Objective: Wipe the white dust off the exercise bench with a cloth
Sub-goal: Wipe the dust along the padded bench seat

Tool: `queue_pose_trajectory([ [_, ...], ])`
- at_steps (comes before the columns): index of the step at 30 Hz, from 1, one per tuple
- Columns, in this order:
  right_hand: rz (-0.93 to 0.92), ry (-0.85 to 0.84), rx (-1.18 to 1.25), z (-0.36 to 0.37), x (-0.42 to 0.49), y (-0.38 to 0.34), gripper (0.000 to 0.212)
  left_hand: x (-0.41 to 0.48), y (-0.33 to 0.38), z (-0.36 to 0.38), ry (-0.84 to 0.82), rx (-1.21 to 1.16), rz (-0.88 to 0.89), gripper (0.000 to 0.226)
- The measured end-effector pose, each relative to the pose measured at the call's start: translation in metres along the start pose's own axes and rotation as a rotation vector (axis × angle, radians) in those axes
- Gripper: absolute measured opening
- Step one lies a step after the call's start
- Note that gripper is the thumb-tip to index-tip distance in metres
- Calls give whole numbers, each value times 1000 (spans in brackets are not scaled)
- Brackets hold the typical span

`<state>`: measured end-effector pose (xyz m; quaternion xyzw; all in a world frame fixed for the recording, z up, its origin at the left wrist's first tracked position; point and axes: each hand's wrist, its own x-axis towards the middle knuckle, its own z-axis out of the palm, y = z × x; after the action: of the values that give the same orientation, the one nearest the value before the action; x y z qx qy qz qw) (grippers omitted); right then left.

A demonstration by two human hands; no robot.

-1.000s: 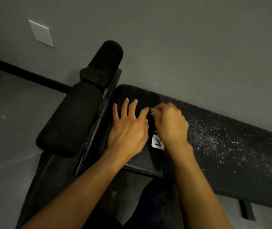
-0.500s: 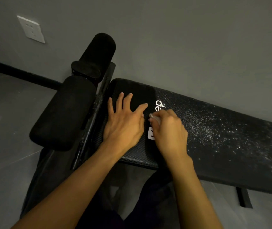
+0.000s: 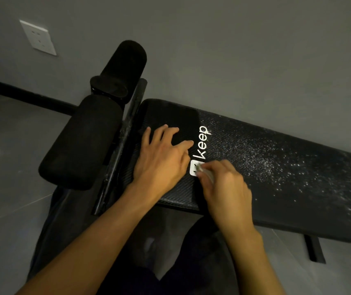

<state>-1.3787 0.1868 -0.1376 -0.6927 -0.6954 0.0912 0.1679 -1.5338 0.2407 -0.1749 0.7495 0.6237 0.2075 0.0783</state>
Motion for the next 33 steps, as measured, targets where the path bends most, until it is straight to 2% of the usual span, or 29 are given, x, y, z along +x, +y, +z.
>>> queue_pose_trajectory([
  [5, -3, -21, 57, -5, -44, 3, 18, 2, 2, -1, -12, 15, -9, 42],
  [11, 16, 6, -13, -1, -2, 8, 21, 1, 1, -2, -18, 30, 1, 42],
  [18, -17, 3, 69, -6, -49, 16, 17, 0, 2, -2, -19, 14, 3, 41],
  [25, 31, 44, 5, -1, -2, 14, 24, 0, 3, -1, -44, 26, 5, 46],
  [29, 2, -4, 30, -7, -24, 22, 17, 0, 8, 0, -49, -10, -20, 48],
  [33, 9, -11, 36, -13, -28, 32, 16, 0, 15, 4, -70, 49, -28, 53],
])
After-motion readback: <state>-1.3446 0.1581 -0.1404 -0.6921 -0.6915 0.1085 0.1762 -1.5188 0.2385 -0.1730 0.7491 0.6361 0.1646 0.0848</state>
